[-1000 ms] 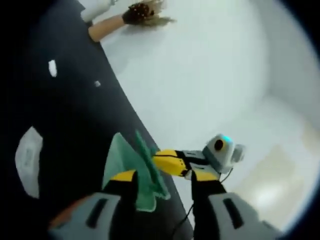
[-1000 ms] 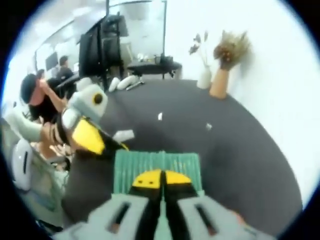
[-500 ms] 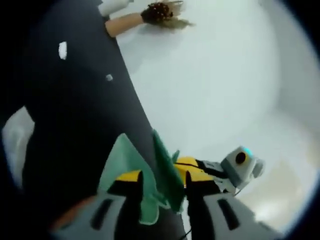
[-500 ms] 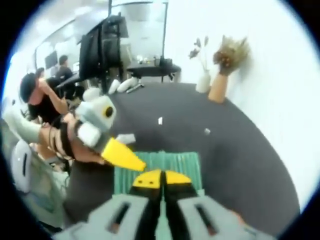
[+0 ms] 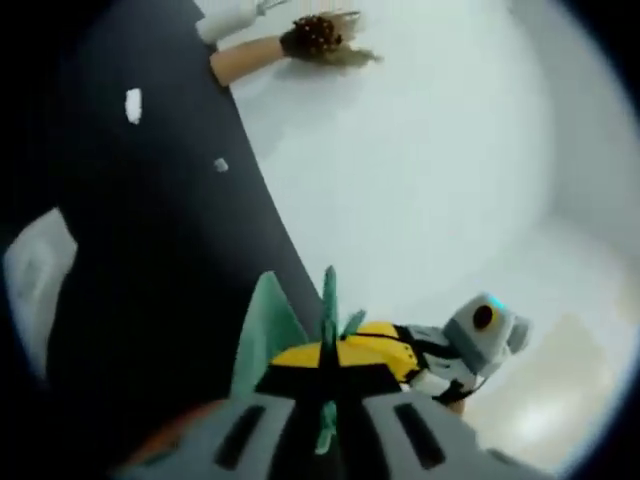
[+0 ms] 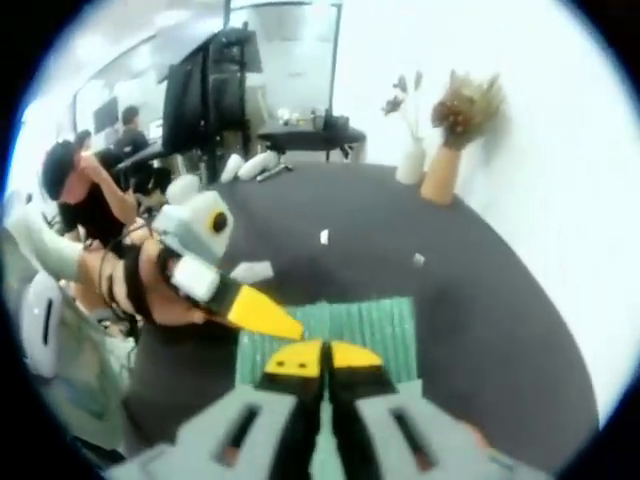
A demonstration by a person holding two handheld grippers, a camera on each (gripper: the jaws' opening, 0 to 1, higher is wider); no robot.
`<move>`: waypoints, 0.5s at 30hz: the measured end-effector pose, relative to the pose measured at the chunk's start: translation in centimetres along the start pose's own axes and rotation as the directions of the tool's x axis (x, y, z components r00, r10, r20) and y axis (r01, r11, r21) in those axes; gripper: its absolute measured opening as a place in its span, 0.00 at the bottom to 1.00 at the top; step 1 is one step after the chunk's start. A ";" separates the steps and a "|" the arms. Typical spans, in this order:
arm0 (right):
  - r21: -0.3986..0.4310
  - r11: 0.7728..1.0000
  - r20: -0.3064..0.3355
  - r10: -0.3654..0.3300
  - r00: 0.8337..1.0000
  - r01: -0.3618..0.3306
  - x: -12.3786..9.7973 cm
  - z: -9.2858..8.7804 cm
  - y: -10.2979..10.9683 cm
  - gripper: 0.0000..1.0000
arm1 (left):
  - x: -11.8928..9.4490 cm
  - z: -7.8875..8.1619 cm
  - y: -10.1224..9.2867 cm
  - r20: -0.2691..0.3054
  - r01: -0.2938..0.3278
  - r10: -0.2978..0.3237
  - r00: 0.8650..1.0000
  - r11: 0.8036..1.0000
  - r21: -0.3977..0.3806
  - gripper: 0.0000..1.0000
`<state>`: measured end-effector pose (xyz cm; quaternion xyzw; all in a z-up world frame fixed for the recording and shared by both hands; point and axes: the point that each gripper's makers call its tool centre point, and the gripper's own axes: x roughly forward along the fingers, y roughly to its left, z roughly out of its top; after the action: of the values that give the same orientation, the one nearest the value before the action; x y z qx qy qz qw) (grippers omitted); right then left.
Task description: Pick up the broom and sweep the trash on the tabletop into the dustpan.
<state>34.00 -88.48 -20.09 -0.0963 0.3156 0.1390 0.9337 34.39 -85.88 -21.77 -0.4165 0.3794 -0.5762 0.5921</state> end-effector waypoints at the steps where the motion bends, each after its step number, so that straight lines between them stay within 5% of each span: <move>1: -0.004 1.000 0.000 0.001 1.000 -0.001 -0.1 -0.1 0.1 0.01 | 0.0 -0.1 0.0 -0.001 0.000 0.000 1.000 1.000 -0.002 0.02; 9: -0.024 1.000 0.129 -0.005 0.992 0.008 -1.7 1.1 0.5 0.03 | -0.1 0.1 -0.1 0.004 0.013 -0.013 1.000 1.000 -0.002 0.02; 15: 0.123 0.992 0.332 -0.079 0.940 0.040 -5.5 1.7 1.1 0.12 | 0.0 0.5 -0.3 0.001 0.020 -0.020 1.000 1.000 -0.013 0.02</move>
<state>30.45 -88.07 -15.48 -0.0272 0.1562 0.1069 0.9815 34.73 -85.85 -21.28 -0.4244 0.3786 -0.5794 0.5838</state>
